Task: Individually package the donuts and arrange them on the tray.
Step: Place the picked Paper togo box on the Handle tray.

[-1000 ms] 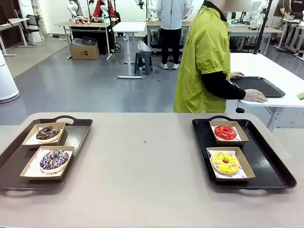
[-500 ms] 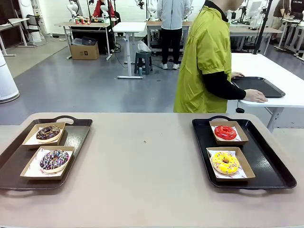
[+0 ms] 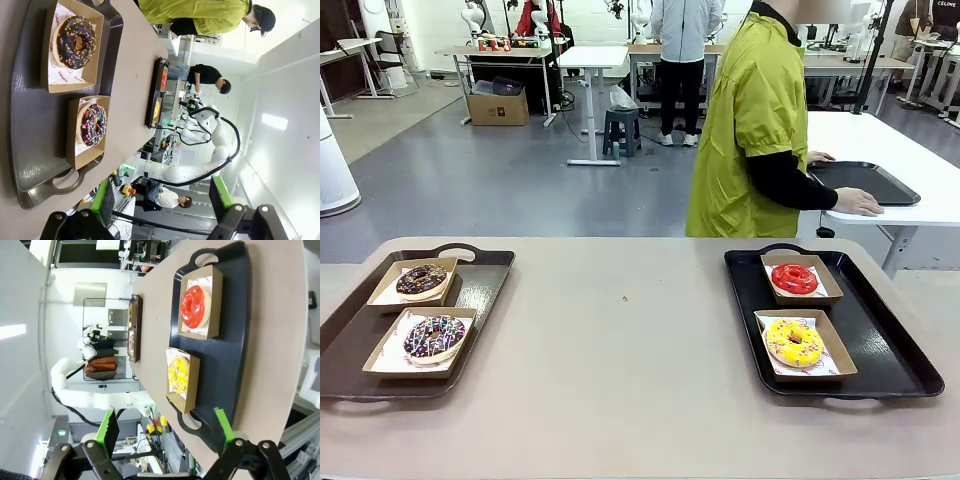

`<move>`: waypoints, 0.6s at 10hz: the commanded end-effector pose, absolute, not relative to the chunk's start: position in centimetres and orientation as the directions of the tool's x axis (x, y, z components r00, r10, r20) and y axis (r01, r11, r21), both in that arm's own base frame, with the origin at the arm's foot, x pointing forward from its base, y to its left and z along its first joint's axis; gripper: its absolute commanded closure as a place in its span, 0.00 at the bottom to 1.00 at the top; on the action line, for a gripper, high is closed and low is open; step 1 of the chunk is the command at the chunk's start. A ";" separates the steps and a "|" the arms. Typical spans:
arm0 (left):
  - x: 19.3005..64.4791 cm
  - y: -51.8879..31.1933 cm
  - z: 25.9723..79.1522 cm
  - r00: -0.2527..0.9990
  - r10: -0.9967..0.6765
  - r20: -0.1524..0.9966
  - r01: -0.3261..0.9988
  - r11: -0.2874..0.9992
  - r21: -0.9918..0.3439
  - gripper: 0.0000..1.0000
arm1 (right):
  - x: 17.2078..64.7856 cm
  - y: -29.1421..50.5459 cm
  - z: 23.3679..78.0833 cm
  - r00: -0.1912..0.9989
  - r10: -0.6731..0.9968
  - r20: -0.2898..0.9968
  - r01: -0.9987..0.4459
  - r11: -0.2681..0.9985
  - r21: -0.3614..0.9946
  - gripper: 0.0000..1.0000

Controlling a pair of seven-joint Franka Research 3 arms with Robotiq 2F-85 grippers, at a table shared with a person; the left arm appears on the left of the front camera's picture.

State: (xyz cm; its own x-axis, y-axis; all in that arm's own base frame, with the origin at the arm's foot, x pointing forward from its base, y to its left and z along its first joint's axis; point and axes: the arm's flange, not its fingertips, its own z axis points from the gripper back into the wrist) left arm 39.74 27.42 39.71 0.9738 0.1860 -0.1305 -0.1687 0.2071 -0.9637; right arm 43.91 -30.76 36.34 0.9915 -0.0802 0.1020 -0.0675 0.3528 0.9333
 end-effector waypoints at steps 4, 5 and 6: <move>39.4 27.3 39.9 0.973 0.192 -0.127 -0.166 0.206 -0.964 0.00 | 43.8 -30.6 36.0 0.995 -0.083 0.057 -0.024 0.355 0.934 0.03; 39.4 27.3 39.9 0.973 0.192 -0.127 -0.166 0.206 -0.964 0.00 | 43.8 -30.6 36.0 0.995 -0.083 0.057 -0.024 0.355 0.934 0.03; 39.4 27.3 39.9 0.973 0.192 -0.127 -0.166 0.206 -0.964 0.00 | 43.8 -30.6 36.0 0.995 -0.083 0.057 -0.024 0.355 0.934 0.03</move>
